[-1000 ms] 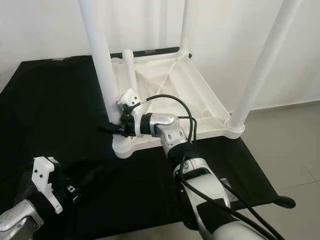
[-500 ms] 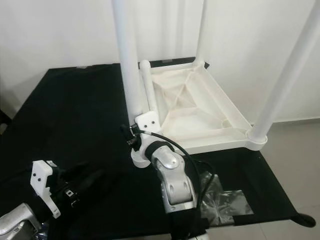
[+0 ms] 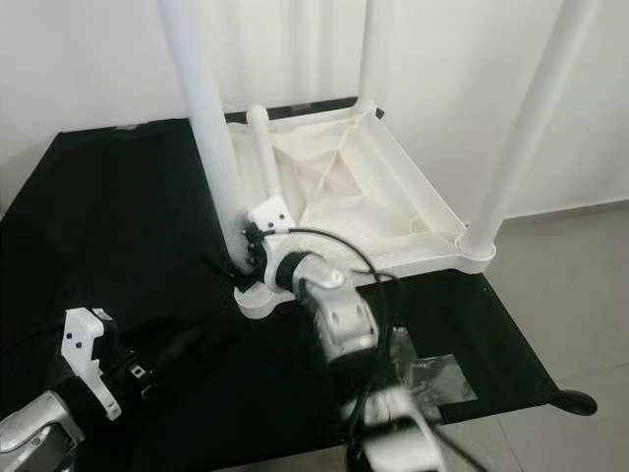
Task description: Building children table
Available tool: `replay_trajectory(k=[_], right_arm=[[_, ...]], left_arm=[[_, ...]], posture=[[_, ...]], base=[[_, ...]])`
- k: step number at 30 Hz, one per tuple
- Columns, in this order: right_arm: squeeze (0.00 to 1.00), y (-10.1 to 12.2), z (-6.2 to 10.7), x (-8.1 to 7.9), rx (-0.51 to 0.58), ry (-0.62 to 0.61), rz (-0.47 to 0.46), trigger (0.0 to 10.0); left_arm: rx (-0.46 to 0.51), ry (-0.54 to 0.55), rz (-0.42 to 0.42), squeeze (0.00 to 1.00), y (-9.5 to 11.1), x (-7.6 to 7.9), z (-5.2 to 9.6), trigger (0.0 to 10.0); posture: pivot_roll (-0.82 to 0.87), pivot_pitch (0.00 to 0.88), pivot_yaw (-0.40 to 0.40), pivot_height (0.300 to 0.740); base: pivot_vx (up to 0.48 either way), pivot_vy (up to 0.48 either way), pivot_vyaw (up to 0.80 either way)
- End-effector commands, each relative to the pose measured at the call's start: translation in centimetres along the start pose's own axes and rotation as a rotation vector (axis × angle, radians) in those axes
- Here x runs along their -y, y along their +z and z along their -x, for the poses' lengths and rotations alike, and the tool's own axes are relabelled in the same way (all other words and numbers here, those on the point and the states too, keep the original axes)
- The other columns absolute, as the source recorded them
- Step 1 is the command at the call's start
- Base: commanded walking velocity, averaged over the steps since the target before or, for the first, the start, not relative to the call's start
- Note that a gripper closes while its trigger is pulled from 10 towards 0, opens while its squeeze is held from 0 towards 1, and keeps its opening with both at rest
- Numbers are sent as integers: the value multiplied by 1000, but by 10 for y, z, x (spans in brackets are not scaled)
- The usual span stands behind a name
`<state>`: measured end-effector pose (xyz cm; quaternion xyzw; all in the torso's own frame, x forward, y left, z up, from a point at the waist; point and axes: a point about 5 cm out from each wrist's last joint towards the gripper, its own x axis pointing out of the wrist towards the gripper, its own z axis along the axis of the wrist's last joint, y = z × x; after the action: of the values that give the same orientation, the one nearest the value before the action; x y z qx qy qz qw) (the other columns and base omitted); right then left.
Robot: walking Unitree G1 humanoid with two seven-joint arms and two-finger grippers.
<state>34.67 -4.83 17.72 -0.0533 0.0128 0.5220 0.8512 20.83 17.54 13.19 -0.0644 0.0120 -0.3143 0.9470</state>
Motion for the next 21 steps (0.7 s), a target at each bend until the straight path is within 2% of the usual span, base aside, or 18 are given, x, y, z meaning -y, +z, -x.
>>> replay_trajectory(k=[1,5,7,8,10,11,21], right_arm=[[0,1,-8,-5,5,104,1,10000],[0,4,-9,1,-5,169,21,10000],[0,5,-10,6,-13,196,-14,10000],[0,4,-10,8,-19,203,-34,2196],[0,3,-10,9,-22,213,-44,2196],[0,0,-9,11,-32,225,-39,0],[0,-13,9,24,-41,89,-17,0]], left_arm=[[-24,1,-3,0,-4,-2,1,10000],[-25,1,-2,0,-5,-1,1,10000],[-25,1,-1,0,-6,-1,1,10000],[-25,1,-1,0,-6,-1,1,10000],[-25,1,-1,0,-6,0,1,10000],[-25,1,0,0,-6,0,1,10000],[-17,-4,4,0,-4,4,1,10000]], posture=[[10,63,53,740],[12,59,51,740],[15,56,47,740],[15,54,47,740],[15,54,47,740],[15,54,46,740],[13,74,39,740]], base=[[0,0,0],[0,0,0],[0,0,0],[0,0,0],[0,0,0],[0,0,0],[0,0,0]])
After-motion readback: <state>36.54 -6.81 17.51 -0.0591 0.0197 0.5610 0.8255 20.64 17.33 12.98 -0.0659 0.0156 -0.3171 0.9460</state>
